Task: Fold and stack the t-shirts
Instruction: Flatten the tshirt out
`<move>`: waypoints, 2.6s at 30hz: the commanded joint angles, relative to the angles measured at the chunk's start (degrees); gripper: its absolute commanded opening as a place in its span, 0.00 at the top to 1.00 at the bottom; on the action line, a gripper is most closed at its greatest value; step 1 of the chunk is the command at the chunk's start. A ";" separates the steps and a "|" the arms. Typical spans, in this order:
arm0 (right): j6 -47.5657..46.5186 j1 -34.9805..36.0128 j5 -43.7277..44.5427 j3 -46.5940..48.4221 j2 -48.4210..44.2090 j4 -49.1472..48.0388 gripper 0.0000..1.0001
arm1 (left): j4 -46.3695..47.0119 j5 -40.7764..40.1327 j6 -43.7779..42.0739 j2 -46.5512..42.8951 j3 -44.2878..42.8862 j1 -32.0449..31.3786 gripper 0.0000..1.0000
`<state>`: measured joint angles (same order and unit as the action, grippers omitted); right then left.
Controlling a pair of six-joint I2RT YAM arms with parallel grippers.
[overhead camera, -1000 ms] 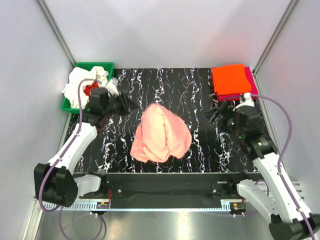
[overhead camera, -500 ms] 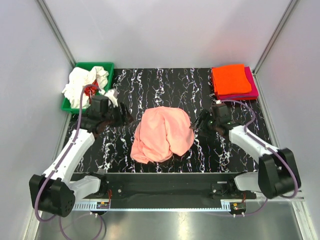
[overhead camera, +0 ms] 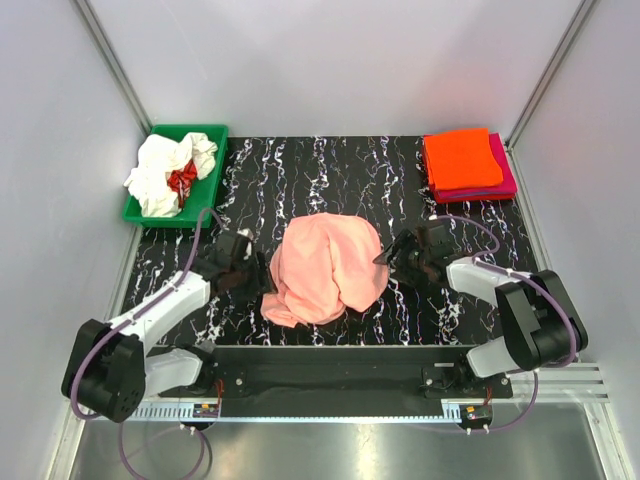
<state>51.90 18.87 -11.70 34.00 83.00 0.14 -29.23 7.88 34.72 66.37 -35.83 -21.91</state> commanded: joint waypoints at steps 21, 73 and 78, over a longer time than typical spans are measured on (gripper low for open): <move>-13.14 -0.06 21.72 23.65 -22.78 24.01 1.00 | -3.81 -15.96 -4.48 2.98 -36.12 -5.16 1.00; -21.84 0.02 39.21 44.31 -35.27 36.77 1.00 | -18.22 -25.89 -9.85 0.52 -61.02 -10.34 1.00; -22.19 0.02 38.69 45.01 -36.59 37.56 1.00 | -19.28 -25.98 -11.42 1.74 -62.60 -9.47 1.00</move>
<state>31.05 18.96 24.51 77.62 47.27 38.09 -47.59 -16.78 25.78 66.76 -96.20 -32.21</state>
